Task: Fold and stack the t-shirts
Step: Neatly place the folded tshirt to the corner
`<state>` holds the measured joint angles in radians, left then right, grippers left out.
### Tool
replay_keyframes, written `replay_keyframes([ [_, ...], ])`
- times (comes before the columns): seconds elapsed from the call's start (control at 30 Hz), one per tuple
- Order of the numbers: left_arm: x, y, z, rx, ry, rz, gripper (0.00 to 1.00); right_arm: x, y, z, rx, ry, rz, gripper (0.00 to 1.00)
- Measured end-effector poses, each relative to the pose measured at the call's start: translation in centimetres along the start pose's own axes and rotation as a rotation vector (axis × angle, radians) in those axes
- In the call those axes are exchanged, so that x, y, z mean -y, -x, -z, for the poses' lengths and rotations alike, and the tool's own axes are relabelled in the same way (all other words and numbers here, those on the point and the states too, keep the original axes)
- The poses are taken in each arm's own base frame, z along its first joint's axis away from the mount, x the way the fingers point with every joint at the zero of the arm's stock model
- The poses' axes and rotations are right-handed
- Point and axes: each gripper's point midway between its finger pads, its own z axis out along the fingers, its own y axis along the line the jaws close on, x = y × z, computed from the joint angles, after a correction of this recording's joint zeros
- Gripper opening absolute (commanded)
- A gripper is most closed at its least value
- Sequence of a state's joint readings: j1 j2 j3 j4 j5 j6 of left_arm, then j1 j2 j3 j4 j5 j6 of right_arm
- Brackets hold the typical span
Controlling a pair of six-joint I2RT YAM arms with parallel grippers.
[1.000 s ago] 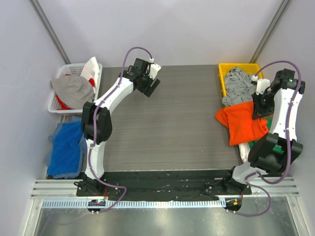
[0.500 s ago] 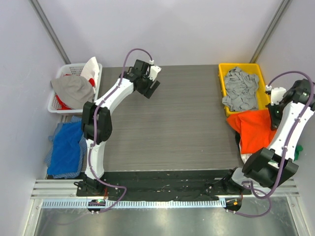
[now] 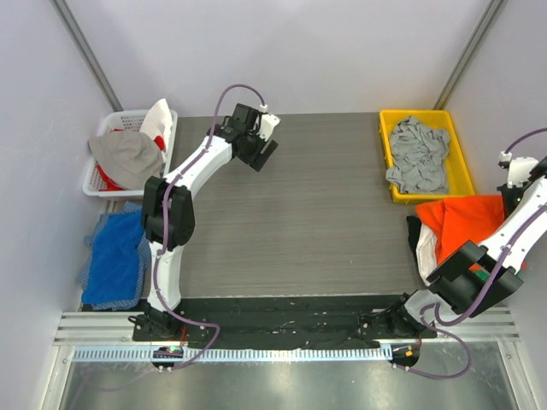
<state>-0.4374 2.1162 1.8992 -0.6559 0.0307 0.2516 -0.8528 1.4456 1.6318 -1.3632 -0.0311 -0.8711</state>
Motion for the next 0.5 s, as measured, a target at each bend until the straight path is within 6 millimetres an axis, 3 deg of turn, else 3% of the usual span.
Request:
replay_keyframes([
  [0.2,0.1,-0.2,-0.3,-0.008,-0.003,-0.012,0.77,1.5,0.2,0.2,0.026,-0.004,-0.012,0.01],
  [0.5,0.3,-1.3,-1.6,-0.039,-0.01,-0.02,0.77,2.6,2.2,2.7,0.125,-0.045,0.002,0.01],
])
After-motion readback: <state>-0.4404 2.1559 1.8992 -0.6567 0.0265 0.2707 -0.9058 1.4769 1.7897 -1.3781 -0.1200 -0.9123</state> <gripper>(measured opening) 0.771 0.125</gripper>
